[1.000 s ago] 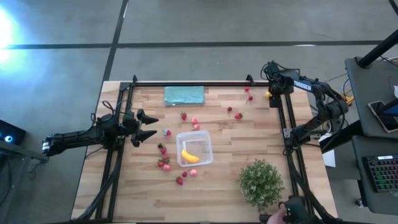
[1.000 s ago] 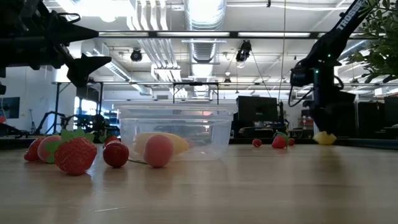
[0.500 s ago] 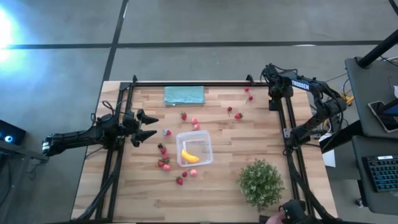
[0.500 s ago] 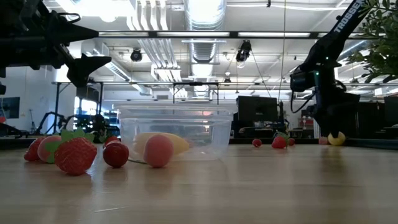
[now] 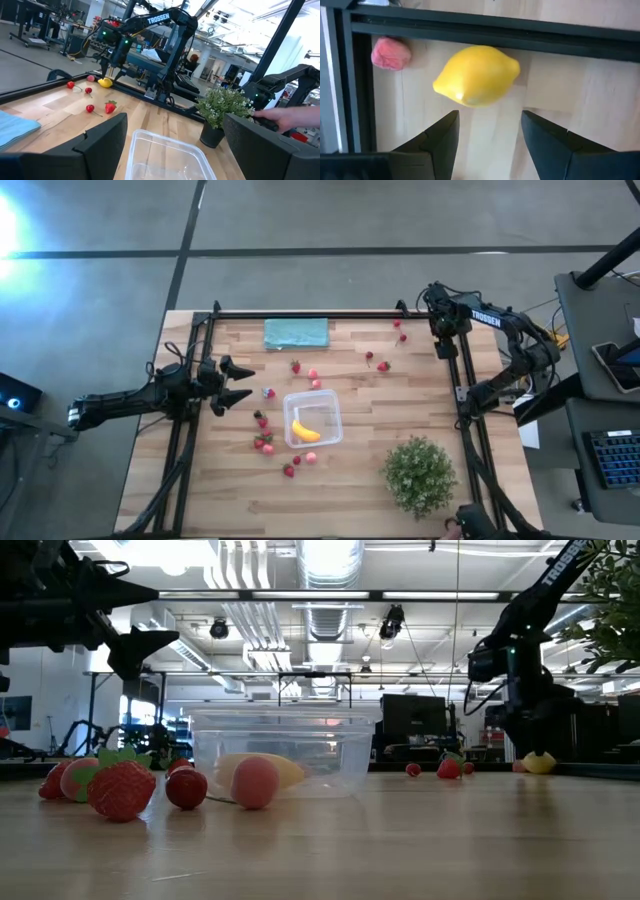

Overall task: Pick and placing Produce into tupperware
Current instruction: Put the yellow lemon into the transparent bin

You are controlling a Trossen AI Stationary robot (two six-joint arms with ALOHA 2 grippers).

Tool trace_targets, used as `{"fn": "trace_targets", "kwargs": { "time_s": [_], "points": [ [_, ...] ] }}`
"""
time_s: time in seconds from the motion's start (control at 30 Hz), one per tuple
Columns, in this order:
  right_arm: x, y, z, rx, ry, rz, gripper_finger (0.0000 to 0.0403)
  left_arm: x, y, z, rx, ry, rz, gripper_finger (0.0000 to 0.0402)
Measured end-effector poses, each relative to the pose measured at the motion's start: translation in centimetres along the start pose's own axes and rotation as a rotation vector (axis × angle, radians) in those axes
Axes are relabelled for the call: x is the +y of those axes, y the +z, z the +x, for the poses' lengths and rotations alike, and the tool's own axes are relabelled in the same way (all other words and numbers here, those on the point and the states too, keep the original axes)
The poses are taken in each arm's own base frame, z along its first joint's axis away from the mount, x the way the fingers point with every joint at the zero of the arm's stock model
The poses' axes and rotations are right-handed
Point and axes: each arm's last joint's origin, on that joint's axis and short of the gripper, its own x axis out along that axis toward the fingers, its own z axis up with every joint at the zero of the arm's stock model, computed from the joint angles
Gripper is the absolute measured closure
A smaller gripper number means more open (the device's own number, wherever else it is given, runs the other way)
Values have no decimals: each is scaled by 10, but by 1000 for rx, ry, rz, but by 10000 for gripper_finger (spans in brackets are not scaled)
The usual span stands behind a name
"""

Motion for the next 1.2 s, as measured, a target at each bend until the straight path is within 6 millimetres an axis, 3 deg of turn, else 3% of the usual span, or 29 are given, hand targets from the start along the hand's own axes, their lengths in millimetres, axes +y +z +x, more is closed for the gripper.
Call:
{"fn": "trace_targets", "kwargs": {
  "time_s": [0.1, 0.23, 0.63, 0.93, 1.07, 1.2],
  "points": [
    [-3, 1, -1, -14, -30, -14, 197, 0, 0, 0, 0, 0, 0, 88],
    [-6, 2, -1, -24, -56, 100, 197, 0, 0, 0, 0, 0, 0, 88],
    [-4, 3, -8, -18, 7, 240, 197, 0, 0, 0, -1, 0, 0, 88],
    [-9, 7, -17, -57, 24, 35, 197, 0, 0, 0, 0, 0, 0, 88],
    [-15, 9, -18, -87, -18, 154, 197, 0, 0, 0, 0, 0, 0, 88],
    [-14, 9, -16, -130, -4, 148, 197, 0, 0, 0, 0, 0, 0, 88]
  ]
}}
